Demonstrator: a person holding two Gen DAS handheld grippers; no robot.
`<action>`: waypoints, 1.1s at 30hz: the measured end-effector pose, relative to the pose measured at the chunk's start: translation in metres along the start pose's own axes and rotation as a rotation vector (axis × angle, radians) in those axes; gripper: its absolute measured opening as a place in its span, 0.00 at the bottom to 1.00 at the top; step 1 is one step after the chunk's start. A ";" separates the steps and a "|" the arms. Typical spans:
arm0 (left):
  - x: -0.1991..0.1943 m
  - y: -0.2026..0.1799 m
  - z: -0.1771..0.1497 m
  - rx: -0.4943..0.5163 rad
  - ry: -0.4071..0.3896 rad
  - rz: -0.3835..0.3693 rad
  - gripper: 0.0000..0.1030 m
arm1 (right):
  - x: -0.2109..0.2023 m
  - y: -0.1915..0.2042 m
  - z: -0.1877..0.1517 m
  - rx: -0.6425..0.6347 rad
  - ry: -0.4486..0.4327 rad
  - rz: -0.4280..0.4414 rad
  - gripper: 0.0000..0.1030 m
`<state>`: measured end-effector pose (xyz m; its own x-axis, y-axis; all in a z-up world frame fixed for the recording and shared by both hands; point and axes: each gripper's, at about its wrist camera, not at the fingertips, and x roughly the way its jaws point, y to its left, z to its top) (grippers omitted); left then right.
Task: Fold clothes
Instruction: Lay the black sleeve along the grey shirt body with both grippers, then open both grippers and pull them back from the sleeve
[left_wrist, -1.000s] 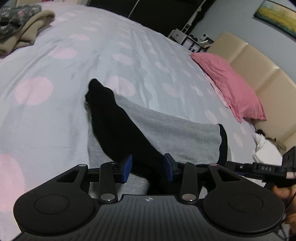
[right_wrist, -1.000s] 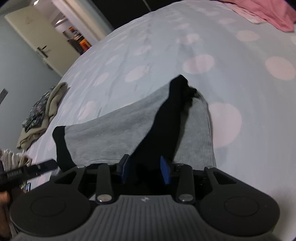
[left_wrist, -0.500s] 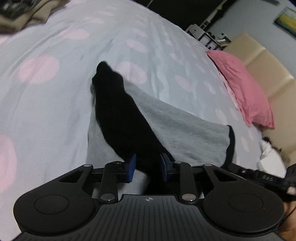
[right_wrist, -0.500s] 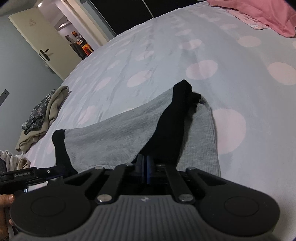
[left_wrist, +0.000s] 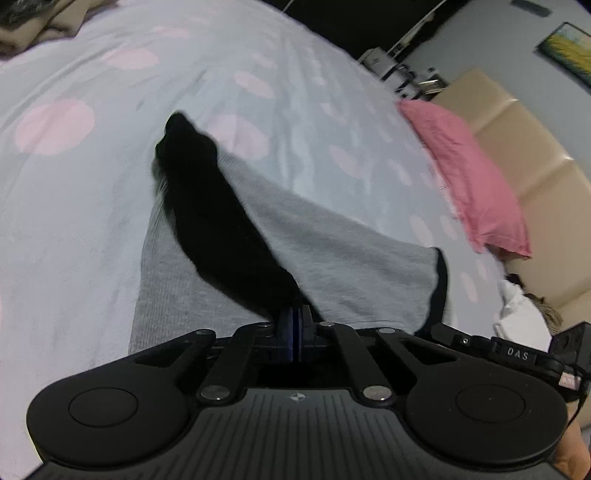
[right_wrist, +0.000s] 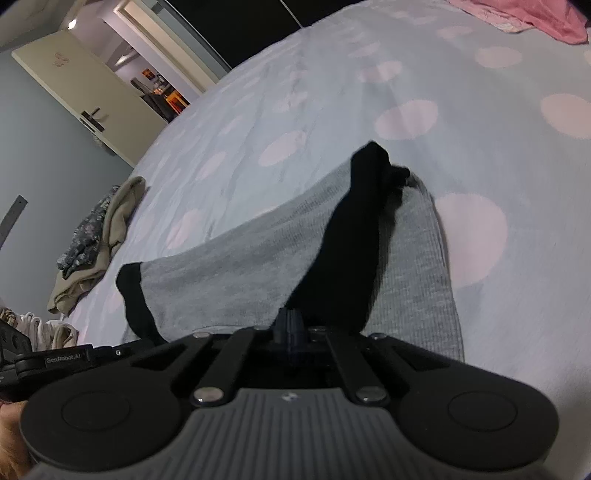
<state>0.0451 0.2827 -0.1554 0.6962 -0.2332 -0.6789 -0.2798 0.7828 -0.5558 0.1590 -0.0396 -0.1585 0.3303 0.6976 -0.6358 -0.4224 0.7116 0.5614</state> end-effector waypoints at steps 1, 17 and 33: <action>-0.003 -0.001 0.000 0.005 -0.006 -0.007 0.01 | -0.004 0.001 0.002 -0.002 -0.012 0.003 0.00; -0.012 -0.003 0.004 -0.025 -0.008 -0.058 0.00 | -0.003 -0.013 -0.006 0.156 0.007 -0.073 0.35; -0.024 0.001 -0.001 -0.014 0.008 -0.106 0.00 | -0.041 -0.011 -0.007 0.157 -0.022 0.022 0.03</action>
<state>0.0277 0.2880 -0.1404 0.7170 -0.3192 -0.6198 -0.2138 0.7455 -0.6313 0.1446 -0.0770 -0.1422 0.3417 0.7138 -0.6113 -0.2937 0.6990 0.6520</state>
